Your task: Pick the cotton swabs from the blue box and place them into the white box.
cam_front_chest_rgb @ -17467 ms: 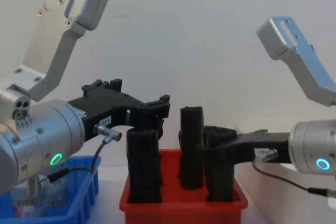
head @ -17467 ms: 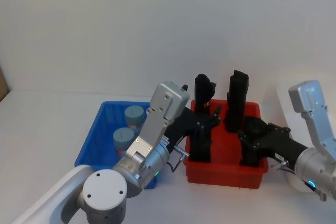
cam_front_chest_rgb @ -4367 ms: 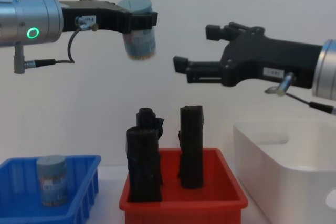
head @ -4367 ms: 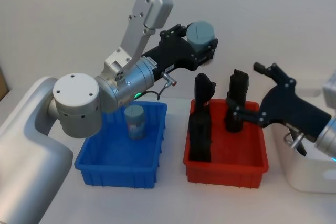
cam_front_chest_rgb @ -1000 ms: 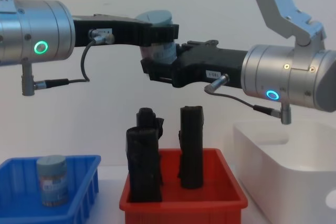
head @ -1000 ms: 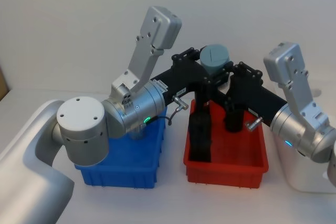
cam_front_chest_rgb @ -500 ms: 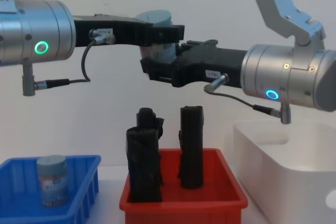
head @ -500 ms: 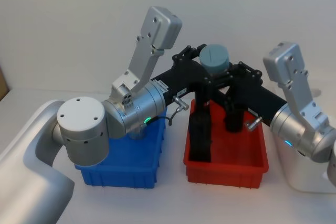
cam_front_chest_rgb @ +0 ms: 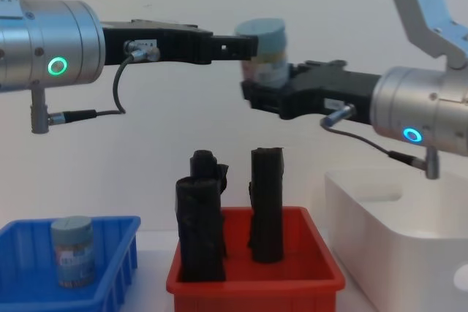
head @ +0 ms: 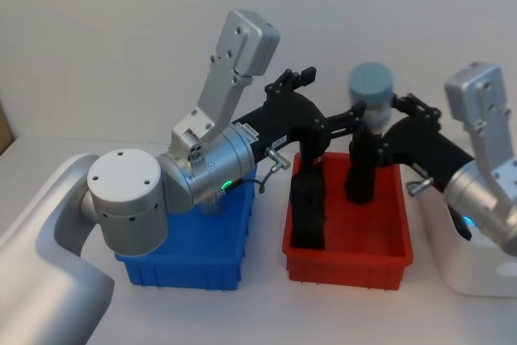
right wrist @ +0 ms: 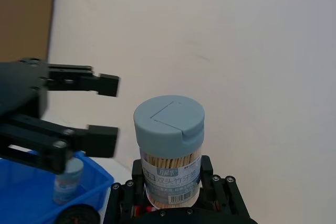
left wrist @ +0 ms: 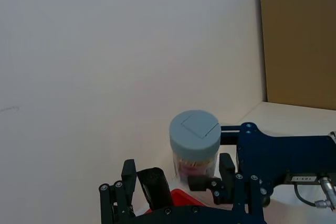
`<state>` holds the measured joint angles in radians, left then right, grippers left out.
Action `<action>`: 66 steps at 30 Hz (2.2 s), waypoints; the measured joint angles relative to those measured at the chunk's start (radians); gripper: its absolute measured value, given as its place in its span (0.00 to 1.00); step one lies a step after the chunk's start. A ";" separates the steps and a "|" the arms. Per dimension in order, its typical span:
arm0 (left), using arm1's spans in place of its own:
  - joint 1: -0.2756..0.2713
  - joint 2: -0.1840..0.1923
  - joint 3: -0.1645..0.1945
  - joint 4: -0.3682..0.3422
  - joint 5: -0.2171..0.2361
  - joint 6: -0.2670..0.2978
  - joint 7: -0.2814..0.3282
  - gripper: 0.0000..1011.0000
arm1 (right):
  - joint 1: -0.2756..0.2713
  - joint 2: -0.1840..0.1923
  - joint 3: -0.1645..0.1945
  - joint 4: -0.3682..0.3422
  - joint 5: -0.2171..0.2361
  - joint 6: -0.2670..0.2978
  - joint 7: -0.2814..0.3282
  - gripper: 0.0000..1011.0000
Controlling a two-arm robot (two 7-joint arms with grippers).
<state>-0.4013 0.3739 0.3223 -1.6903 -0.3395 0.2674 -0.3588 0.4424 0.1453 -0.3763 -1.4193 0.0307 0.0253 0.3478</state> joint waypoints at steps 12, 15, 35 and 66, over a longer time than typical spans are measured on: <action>0.000 0.000 0.000 0.000 0.000 0.000 0.000 0.99 | -0.040 0.034 0.038 -0.021 0.065 0.030 -0.130 0.62; 0.000 0.000 0.000 0.000 0.000 0.000 0.000 0.99 | -0.051 0.043 0.049 -0.025 0.083 0.040 -0.164 0.62; 0.000 0.000 0.000 0.000 0.000 0.000 0.000 0.99 | -0.086 0.083 0.129 0.000 0.221 0.202 -0.390 0.62; 0.000 0.000 0.000 0.000 0.000 0.000 0.000 0.99 | -0.048 0.077 0.161 0.053 0.275 0.328 -0.425 0.87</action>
<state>-0.4013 0.3739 0.3225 -1.6902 -0.3395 0.2676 -0.3584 0.3945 0.2223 -0.2158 -1.3661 0.3060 0.3530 -0.0776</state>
